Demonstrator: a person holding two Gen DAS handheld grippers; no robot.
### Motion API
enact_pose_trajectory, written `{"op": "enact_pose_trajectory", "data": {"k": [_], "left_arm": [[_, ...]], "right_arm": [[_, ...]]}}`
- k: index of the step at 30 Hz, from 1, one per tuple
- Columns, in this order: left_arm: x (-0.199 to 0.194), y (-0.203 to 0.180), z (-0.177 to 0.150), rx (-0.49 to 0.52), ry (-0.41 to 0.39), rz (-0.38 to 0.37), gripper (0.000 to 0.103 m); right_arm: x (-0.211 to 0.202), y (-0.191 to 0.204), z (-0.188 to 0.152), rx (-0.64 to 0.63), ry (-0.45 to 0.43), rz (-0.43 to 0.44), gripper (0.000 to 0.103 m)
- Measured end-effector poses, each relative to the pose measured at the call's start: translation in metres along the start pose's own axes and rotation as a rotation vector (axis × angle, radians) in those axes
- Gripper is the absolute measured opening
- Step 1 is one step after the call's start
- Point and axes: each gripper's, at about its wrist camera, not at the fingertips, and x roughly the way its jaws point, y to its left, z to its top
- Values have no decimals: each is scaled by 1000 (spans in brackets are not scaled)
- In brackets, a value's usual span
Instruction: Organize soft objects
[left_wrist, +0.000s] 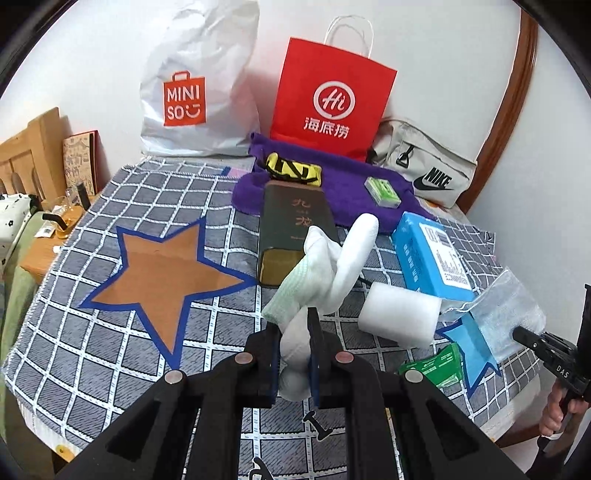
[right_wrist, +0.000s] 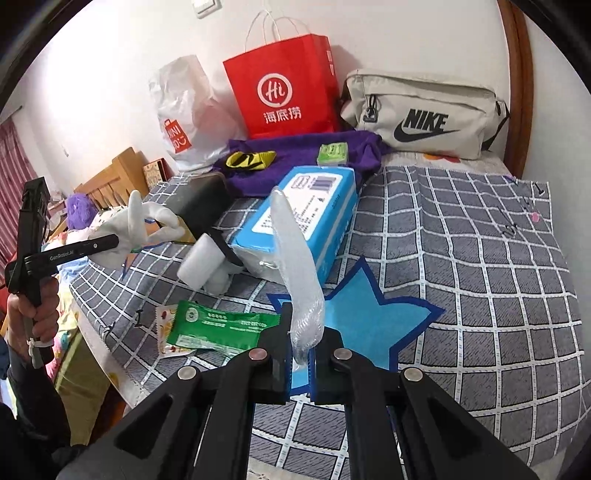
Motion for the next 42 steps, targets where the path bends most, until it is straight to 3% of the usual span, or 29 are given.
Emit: {"op": "enact_pose_trajectory", "data": {"k": [9, 21, 42], "left_arm": [[-14, -9, 6, 8, -29, -7, 12], [-15, -20, 35, 17, -39, 12, 12], [28, -27, 106, 18, -23, 49, 12]], "right_arm": [[-15, 8, 10, -19, -36, 6, 6], [-18, 10, 48, -51, -71, -15, 5], [40, -10, 143, -22, -64, -16, 5]]}}
